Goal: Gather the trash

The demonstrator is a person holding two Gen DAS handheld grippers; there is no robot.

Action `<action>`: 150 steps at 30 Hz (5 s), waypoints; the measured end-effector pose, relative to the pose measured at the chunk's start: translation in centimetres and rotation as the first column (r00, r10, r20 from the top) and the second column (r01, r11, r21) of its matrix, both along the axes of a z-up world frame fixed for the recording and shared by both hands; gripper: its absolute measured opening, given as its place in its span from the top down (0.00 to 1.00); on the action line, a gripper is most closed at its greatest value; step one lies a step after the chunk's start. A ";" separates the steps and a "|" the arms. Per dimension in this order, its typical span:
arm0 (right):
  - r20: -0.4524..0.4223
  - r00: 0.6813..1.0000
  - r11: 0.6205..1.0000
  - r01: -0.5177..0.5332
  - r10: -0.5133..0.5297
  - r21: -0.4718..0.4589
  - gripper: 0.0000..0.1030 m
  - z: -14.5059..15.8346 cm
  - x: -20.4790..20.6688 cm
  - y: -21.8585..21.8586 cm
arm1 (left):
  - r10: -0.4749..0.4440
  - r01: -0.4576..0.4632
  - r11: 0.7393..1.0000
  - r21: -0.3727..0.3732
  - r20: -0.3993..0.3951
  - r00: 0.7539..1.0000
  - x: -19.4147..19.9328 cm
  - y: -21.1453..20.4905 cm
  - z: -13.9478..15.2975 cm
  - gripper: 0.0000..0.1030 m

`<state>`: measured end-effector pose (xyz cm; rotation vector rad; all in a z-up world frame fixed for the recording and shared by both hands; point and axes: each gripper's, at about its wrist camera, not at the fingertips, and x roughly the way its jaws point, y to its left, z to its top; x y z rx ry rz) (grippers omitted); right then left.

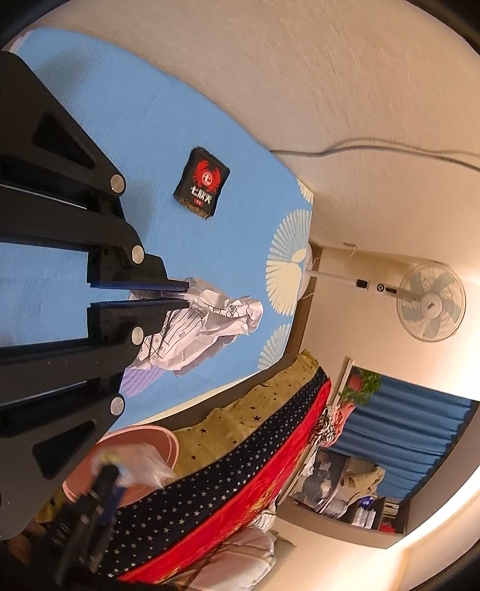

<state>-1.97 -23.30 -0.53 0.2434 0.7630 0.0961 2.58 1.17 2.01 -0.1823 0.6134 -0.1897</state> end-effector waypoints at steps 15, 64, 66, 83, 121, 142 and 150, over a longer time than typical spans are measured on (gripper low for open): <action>0.096 0.984 0.988 0.153 -0.150 -0.024 0.53 2.4 -2.3 -3.7 | -0.060 0.060 0.998 0.004 0.032 0.998 -1.4 -2.3 0.0 0.96; 0.111 0.946 0.950 0.311 -0.306 -0.033 0.53 0.7 -1.7 -6.9 | -0.157 0.156 0.988 0.013 0.045 0.987 -0.4 -6.7 -1.5 0.96; 0.109 0.943 0.947 0.320 -0.315 -0.031 0.53 0.6 -1.7 -7.1 | -0.160 0.160 0.987 0.015 0.046 0.986 -0.4 -6.9 -1.6 0.96; 0.103 0.923 0.924 0.377 -0.370 -0.058 0.53 -0.7 -1.1 -8.5 | -0.202 0.202 0.979 0.015 0.021 0.979 0.5 -9.4 -2.9 0.96; 0.066 0.830 0.825 0.558 -0.554 -0.087 0.38 -1.9 -1.4 -14.7 | -0.363 0.363 0.932 0.005 -0.019 0.932 1.7 -18.1 -4.3 0.82; 0.115 0.898 0.901 0.432 -0.426 -0.043 0.41 0.6 -2.2 -8.9 | -0.263 0.263 0.965 0.017 0.039 0.964 -0.9 -10.9 -1.3 0.82; 0.129 0.934 0.938 0.341 -0.333 -0.053 0.41 0.8 -1.2 -5.0 | -0.209 0.208 0.978 0.015 0.041 0.977 -1.0 -7.7 -1.2 0.82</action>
